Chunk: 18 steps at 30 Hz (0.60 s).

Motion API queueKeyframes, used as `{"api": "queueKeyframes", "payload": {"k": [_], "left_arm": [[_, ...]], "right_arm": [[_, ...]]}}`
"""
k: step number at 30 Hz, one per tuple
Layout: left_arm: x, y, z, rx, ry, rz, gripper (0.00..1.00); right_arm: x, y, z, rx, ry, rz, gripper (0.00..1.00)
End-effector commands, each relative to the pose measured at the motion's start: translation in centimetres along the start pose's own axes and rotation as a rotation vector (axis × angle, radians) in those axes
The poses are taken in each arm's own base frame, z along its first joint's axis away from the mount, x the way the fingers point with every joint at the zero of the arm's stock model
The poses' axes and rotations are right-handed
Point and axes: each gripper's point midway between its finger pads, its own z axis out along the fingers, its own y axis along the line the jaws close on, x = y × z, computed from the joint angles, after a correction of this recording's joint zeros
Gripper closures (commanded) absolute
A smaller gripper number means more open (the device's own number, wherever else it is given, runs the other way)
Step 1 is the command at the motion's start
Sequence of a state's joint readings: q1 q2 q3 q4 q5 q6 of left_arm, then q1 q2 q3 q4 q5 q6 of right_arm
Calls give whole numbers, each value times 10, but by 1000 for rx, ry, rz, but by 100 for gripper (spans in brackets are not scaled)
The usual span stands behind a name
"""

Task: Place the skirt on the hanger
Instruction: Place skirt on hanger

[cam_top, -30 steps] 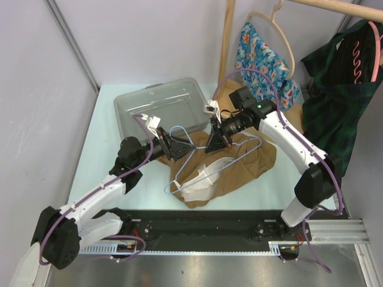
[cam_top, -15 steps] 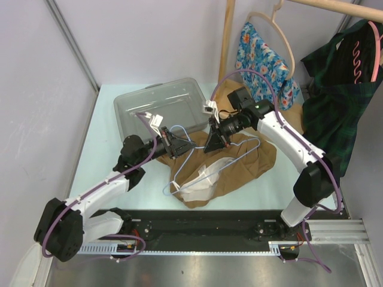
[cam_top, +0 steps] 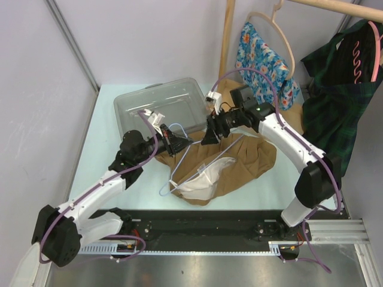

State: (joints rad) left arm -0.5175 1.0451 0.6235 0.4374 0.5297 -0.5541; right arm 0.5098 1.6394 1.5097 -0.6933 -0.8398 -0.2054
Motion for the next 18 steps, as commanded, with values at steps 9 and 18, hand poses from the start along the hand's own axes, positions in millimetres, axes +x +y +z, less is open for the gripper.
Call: {"api": "queueKeyframes", "payload": {"k": [9,18], "left_arm": [[-16,14,-11,-138,6,184,100],[-16,17,-14,-167,28,209,100]], "right_arm": [[-33,-52,-96,707,-246,209,32],[68,19,-37,618,2,335,93]]}}
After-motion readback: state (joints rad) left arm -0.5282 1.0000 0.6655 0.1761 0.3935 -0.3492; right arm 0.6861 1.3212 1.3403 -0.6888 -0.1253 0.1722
